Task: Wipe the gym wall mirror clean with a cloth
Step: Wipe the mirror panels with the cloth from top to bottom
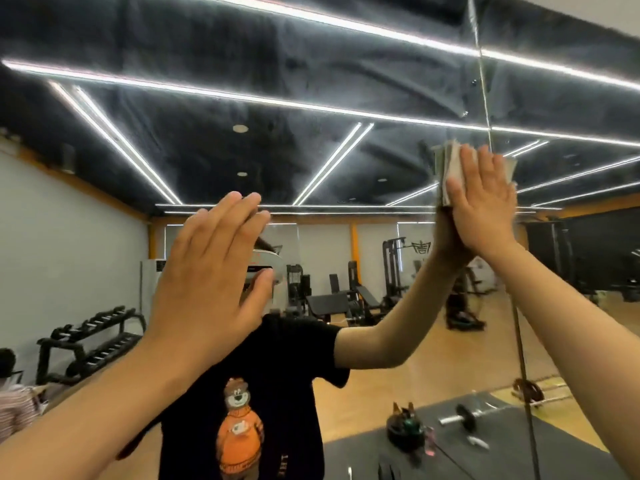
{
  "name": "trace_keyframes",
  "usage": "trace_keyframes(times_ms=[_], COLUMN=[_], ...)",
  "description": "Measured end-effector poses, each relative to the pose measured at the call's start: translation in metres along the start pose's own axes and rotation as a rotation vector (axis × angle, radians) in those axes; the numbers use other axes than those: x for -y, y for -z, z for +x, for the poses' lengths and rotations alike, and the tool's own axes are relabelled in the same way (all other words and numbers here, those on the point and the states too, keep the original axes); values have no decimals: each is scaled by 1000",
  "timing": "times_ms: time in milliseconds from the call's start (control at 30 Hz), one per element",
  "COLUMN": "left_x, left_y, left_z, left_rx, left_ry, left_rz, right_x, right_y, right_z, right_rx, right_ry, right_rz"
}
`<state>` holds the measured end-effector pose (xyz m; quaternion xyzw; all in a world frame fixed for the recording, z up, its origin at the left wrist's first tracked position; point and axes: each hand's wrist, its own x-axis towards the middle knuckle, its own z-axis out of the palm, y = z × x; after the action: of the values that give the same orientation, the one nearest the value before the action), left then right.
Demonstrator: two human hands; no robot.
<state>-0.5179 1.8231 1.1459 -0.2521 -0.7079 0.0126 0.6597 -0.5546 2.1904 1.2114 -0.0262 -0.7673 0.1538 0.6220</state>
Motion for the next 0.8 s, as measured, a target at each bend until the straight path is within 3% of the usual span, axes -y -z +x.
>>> trace_keyframes(times_ms=[133, 367, 467, 533, 600, 700, 800], left_x=[30, 29, 31, 33, 35, 49, 78], left_y=[3, -5, -4, -3, 0, 15, 31], left_z=[5, 7, 6, 6, 5, 4, 11], left_rx=[15, 16, 17, 26, 13, -19, -5], left_ry=[16, 91, 69, 54, 36, -28, -91], left_rz=[122, 150, 148, 130, 39, -107, 55], right_x=[40, 145, 145, 125, 93, 50, 64], right_y=[-7, -35, -41, -35, -28, -14, -12], right_z=[-5, -86, -102, -90, -70, -44, -36], right_rx=[-53, -6, 25, 42, 31, 16, 9], right_ry=[-56, 362, 563, 598, 471, 136, -76], right_rz=[46, -10, -31, -51, -57, -60, -3])
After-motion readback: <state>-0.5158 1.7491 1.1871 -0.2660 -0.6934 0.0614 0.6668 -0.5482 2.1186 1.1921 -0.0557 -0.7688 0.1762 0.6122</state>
